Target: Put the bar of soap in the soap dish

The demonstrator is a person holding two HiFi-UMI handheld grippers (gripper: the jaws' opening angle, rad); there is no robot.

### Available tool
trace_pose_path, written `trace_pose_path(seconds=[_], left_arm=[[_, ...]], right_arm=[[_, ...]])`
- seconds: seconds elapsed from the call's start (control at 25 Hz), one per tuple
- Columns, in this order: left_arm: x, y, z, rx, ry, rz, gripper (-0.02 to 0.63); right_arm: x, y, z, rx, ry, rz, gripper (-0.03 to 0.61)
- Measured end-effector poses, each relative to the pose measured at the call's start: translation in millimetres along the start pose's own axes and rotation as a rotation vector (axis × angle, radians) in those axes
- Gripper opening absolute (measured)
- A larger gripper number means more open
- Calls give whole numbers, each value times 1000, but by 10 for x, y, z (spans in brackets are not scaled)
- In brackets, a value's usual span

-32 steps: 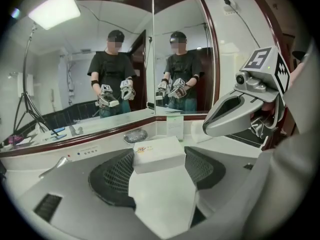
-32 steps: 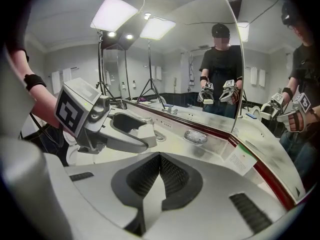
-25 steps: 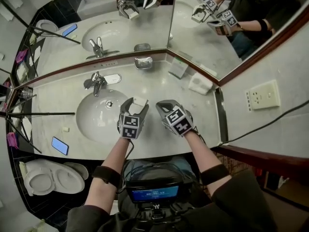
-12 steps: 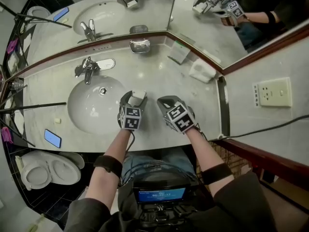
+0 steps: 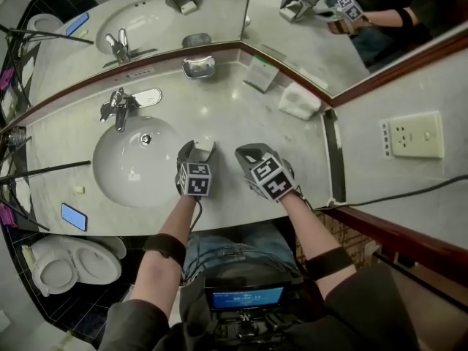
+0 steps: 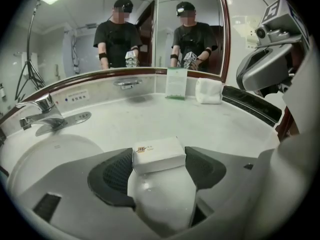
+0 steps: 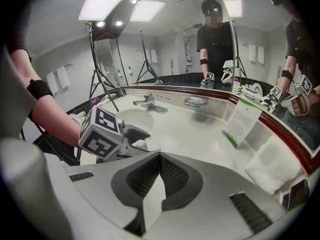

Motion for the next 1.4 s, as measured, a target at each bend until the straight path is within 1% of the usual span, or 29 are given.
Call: trace_pose_path(seconds=[0.16,0.36,0.48,0.6,0.68,0.8,0.88,1.0,1.04,1.12,1.28,1.4], left_arm=[[-7,-15,-49,-7,23,7,357],[-53,-13,-13,12,27,4,357],[-133,8,65,27,27,-2,357],[-286,32,248,51,9,-8,349],[-428,35,417,73,-17,-14,321],[-659,36,662,117,-63,-13,200],[-805,34,812,128,-99,-14,111],[-1029,48,1058,97,-145,-13,12],[-1105,58,1130,75,-155,-11,-2],[-1232,85,1237,39,-179,-8,-2],[-1452,90,1382,23,-206,-34,-3],[-1634,129,1414,2,-228,-41,-3]], right_arm=[[0,-9,12,1,-1,3,20],[22,-1,35,8,-10,7,20],[44,-37,6,7,-17,2,20],[27,-74,28,10,-36,-3,20],[-11,-79,100,13,-52,-5,20],[-66,-98,228,15,-83,-10,20],[-107,-115,303,19,-105,-14,20],[-179,-132,390,32,-140,-20,20],[-207,-134,412,38,-152,-24,20],[-257,-137,460,47,-178,-30,20],[-334,-110,509,37,-209,-25,20],[-389,-64,486,36,-228,-19,20]])
Point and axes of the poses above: the fingertips, and each gripper's own axes: x forward along the fingers, y to its left, z out of its top, the point moved 5 cm from there along -x, backward along the fingers, and after that the axes turned 9 degrees about -y, right-handed, at the moved point
